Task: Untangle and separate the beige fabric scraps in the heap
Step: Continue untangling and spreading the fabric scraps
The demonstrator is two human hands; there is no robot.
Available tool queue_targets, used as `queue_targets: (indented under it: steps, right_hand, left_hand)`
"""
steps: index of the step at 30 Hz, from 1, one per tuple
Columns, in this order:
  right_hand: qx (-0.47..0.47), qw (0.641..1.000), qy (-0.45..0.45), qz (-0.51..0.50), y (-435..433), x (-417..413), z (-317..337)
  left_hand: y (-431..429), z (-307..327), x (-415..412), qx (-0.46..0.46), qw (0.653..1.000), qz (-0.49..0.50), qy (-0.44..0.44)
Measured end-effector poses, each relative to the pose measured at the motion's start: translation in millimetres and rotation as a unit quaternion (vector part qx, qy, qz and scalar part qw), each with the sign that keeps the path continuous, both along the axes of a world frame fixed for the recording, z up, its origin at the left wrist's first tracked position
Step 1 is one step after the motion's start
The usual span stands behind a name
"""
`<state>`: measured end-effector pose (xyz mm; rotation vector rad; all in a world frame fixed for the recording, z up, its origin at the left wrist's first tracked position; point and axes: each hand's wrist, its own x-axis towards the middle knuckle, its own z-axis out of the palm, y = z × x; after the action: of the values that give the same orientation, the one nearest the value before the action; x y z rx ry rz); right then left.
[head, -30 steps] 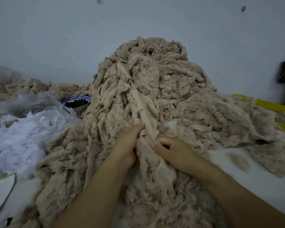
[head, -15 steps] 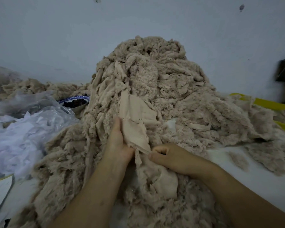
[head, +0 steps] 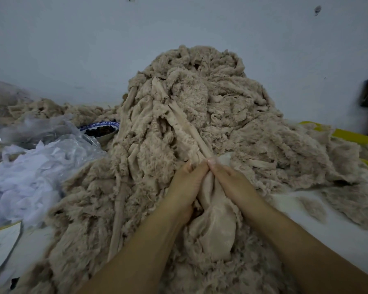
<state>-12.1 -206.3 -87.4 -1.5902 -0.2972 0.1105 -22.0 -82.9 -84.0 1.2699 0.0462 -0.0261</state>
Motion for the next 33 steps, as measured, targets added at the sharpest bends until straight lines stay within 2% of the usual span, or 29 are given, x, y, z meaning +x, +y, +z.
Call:
queue_targets:
  steps: [3,7,11,16,20,23,25,27,29,30,31,33]
  right_hand:
    - [0.001,0.999,0.012,0.033,-3.0,-2.4,1.1]
    - [-0.061,0.995,-0.006,0.077,-3.7,-7.0,-3.1]
    - [-0.086,0.991,-0.025,0.096,-3.8,-6.9,0.0]
    - [-0.119,0.983,-0.022,0.139,-3.4,-10.9,-5.6]
    - [-0.083,0.99,-0.004,0.112,-7.8,-8.7,-6.8]
    - [0.051,0.995,0.022,0.082,-18.5,-3.1,0.3]
    - [0.164,0.985,0.038,0.026,-28.0,7.9,5.7]
    - [0.222,0.974,0.051,-0.002,-30.6,14.1,7.1]
    - [0.251,0.966,0.059,0.023,-27.4,16.3,2.9]
    - [0.264,0.962,0.064,0.04,-25.4,16.5,0.7]
    - [0.272,0.959,0.06,0.05,-24.2,16.9,-2.1]
    - [0.278,0.958,0.052,0.049,-23.1,14.7,-1.3]
  left_hand:
    - [0.2,1.2,0.9,-0.041,0.998,0.014,0.047]
    - [10.3,6.1,4.1,-0.125,0.983,0.044,0.128]
    - [20.2,8.1,8.8,-0.192,0.966,0.086,0.148]
    - [57.8,6.8,19.3,-0.313,0.927,0.16,0.129]
    - [63.5,-0.6,24.0,-0.377,0.909,0.142,0.107]
    - [86.3,-6.8,32.3,-0.451,0.873,0.176,0.064]
    - [88.0,-6.6,32.3,-0.414,0.894,0.163,0.053]
    - [70.0,-1.1,28.5,-0.319,0.942,0.1,0.029]
    - [47.3,4.4,23.6,-0.154,0.987,0.033,0.01]
    - [38.4,5.5,20.4,-0.057,0.998,0.002,0.0]
    - [31.2,5.7,16.5,0.039,0.999,-0.03,-0.013]
    - [24.5,3.9,7.5,0.212,0.973,-0.077,-0.053]
